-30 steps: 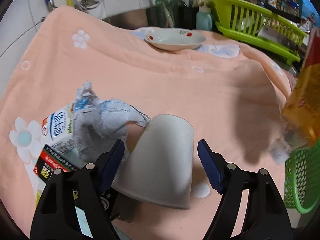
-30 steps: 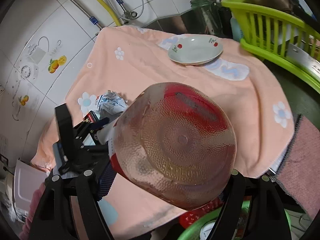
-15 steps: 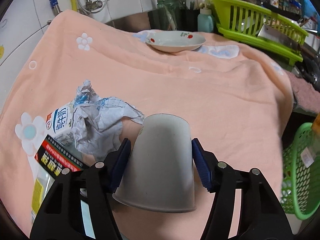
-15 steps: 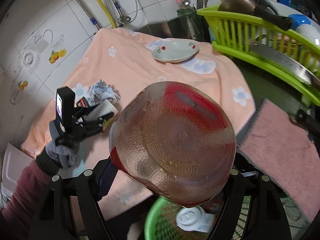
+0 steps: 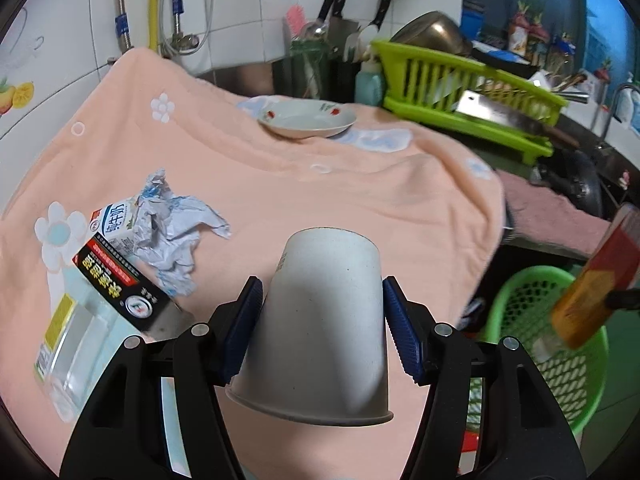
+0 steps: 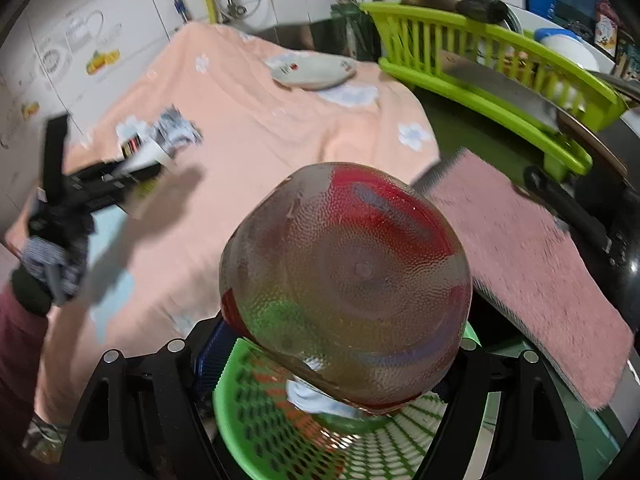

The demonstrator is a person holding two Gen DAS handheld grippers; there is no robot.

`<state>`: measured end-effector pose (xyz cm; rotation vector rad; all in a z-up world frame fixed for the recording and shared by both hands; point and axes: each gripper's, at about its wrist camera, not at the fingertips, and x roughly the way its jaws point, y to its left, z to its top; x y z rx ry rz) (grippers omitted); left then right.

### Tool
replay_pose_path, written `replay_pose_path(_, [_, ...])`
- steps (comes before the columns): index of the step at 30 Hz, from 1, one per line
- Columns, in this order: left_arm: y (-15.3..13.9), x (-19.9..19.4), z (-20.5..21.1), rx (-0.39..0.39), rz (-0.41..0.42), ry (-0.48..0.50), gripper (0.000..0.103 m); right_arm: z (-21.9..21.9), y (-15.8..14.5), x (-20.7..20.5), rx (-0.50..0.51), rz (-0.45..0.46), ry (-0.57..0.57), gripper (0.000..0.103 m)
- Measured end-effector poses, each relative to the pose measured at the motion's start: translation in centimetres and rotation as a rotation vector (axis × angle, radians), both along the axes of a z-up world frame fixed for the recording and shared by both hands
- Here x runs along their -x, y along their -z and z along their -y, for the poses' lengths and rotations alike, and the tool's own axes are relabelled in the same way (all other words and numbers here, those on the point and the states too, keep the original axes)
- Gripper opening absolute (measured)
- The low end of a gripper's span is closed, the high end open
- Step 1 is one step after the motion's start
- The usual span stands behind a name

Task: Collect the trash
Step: 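Drop the bottle into the green basket while the left tool drops the paper cup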

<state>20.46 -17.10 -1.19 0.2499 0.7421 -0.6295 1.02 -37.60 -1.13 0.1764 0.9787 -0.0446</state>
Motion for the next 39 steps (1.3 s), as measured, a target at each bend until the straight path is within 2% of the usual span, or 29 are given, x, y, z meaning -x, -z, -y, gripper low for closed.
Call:
replay_pose_path(8, [-1.6,4.8,0.7,0.087,0.008,0.047,0.06,0.3,2.8,2.5,0.105,-0.071,0.007,0.076])
replay_pose_path(17, [-2.1,9.7,2.6,0.143,0.013,0.137,0.06,0.5,5.7,3.9,0.21,-0.144,0.03,0.076])
replay_pose_path(27, [-1.6,13.0,4.9,0.16,-0.01,0.21,0.061,2.1,7.9,5.1,0.203,-0.208,0.084,0.076])
replay_pose_path(33, [-0.4,14.1,6.5,0.156,-0.045,0.242,0.061,2.3,7.4,5.7,0.184,-0.18,0.1,0.078])
replay_pose_path(39, [0.7,15.1,8.1,0.141,-0.063,0.272,0.061,3.0,6.2,6.4,0.131,-0.116,0.124,0.081])
